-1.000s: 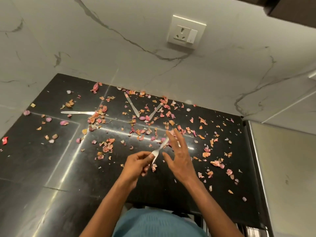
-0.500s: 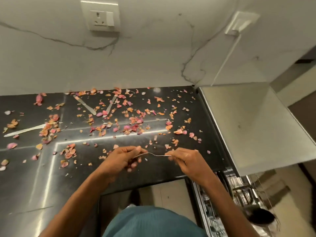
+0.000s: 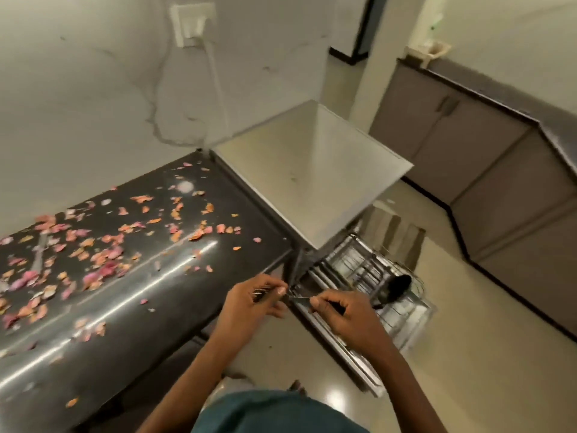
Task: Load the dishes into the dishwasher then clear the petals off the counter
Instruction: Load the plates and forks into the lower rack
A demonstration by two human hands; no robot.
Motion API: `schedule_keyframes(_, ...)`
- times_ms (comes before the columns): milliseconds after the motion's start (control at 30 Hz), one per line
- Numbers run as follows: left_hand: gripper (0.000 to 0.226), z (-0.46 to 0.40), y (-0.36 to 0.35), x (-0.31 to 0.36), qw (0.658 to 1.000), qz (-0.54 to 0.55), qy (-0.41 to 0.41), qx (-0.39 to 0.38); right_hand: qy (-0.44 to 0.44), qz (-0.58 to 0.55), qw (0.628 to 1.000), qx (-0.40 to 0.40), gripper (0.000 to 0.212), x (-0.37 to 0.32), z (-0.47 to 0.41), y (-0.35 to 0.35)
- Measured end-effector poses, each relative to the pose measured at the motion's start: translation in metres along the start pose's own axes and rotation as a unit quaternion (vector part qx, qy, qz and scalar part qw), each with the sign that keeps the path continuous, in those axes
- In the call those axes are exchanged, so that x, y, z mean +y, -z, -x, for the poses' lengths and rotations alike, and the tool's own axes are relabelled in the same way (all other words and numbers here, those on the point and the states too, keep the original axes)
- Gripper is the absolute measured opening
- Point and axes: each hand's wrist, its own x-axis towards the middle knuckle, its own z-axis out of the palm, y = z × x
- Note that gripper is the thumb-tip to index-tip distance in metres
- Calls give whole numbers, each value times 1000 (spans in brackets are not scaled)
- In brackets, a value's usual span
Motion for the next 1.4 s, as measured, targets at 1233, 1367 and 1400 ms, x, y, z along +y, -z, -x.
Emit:
schedule_keyframes(1233,26,-128,-390,-30,834,-358,-368,-201,-83,275,935,206,21,250,127,294)
schedule_keyframes(1367,24,-128,-400,-36,864,-355,-319,-162,-41,297,939,166,16,272,93,319)
schedule_keyframes(1400,24,-131,-403,-40,876,-349,-297,-150,-28,294,943,156,15,279,82,326)
